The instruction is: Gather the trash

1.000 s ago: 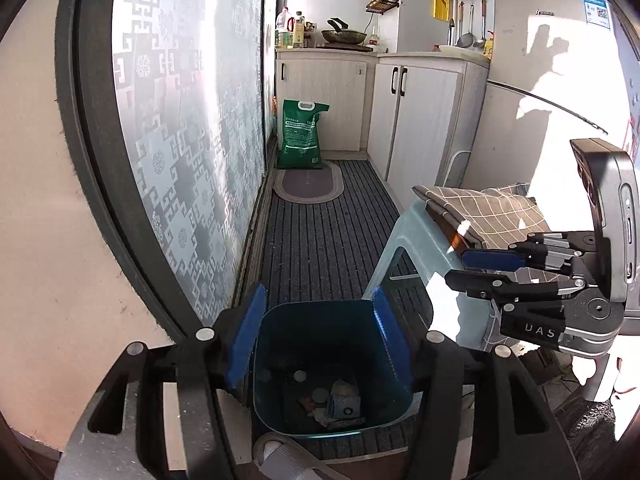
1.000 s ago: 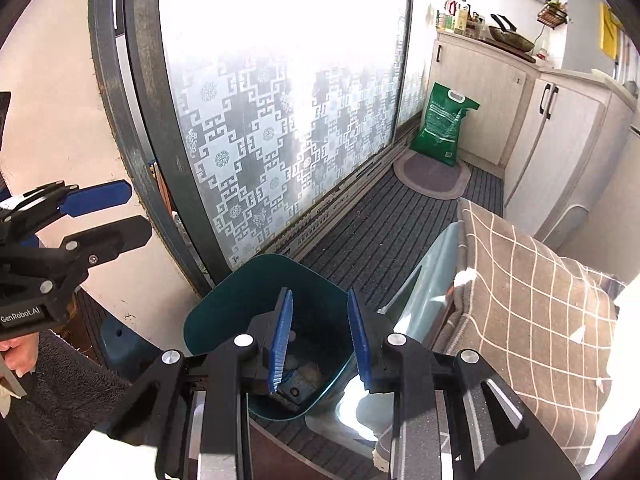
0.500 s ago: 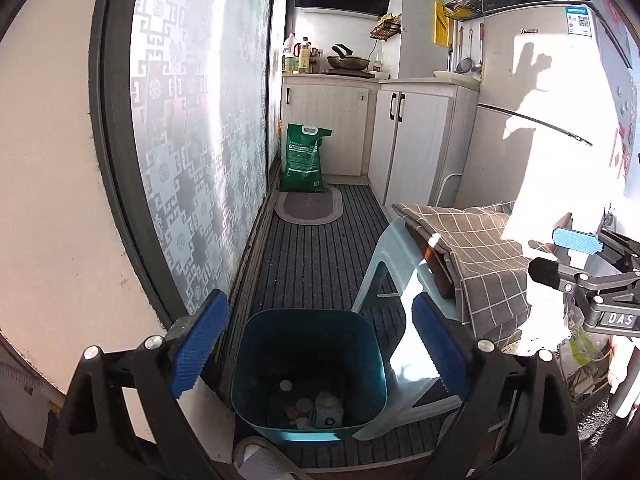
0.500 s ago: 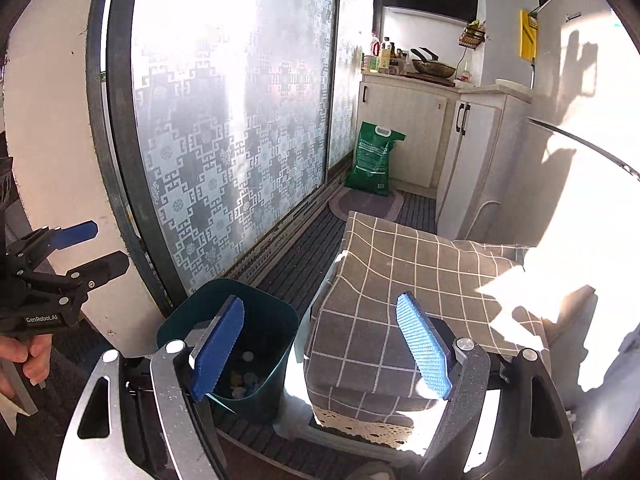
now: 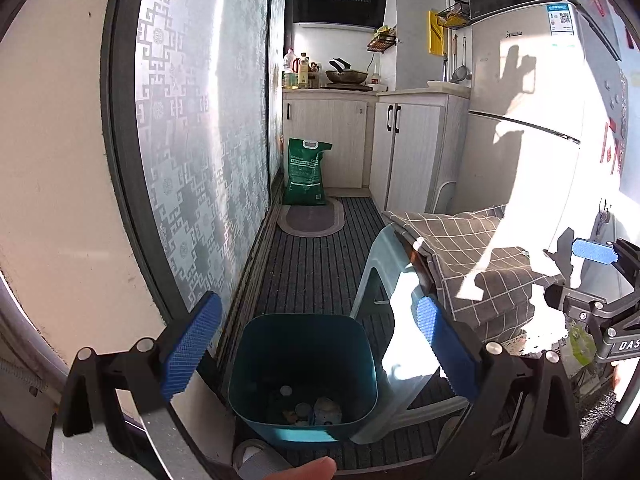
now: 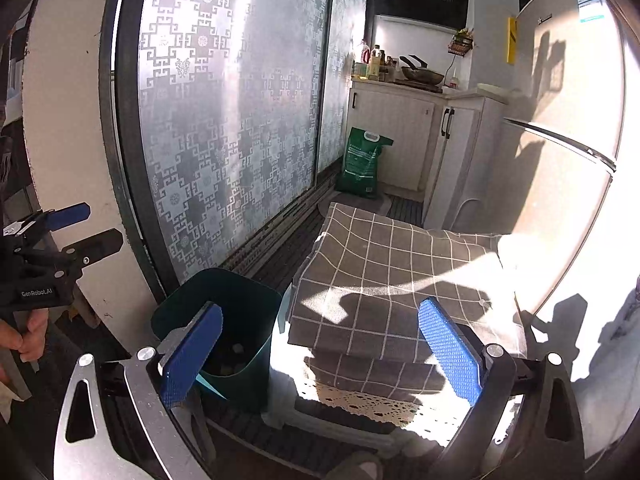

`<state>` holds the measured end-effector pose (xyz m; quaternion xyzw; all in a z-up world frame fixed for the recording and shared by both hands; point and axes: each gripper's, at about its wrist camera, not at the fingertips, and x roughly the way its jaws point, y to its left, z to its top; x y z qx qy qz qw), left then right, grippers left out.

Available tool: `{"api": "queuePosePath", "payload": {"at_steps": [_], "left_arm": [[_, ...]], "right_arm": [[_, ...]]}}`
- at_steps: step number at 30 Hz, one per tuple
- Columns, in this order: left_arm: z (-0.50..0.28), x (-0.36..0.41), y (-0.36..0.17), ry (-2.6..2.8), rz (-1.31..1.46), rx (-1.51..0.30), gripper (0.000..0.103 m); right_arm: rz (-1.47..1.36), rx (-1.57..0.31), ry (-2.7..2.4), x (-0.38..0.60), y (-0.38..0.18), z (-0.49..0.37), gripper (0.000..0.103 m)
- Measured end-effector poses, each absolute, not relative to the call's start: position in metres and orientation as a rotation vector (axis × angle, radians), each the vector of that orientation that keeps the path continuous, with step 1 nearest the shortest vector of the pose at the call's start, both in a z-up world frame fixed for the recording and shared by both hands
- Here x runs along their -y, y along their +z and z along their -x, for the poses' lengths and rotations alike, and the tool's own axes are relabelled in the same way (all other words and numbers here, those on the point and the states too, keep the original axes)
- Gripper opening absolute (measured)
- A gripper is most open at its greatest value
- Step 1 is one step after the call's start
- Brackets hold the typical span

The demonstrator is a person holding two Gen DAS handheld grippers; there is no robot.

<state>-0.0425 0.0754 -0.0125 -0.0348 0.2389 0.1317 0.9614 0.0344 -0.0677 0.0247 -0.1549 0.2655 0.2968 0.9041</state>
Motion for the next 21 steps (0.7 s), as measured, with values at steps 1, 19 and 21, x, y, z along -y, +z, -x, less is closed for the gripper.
{"api": "queuePosePath", "payload": {"at_steps": [1, 19, 21], "left_arm": [[0.042, -0.074, -0.012, 0.269, 0.068, -0.485, 0.100], [0.030, -0.085, -0.028, 0.281, 0.097, -0.517, 0.100], [0.030, -0.085, -0.028, 0.279, 0.098, -0.517, 0.100]], "right_arm": [[0.322, -0.549, 0.613, 0.067, 0.023, -0.035, 0.099], [0.343, -0.567, 0.612, 0.062, 0.013, -0.037, 0.099], [0.343, -0.566, 0.611, 0.062, 0.013, -0.037, 0.100]]}}
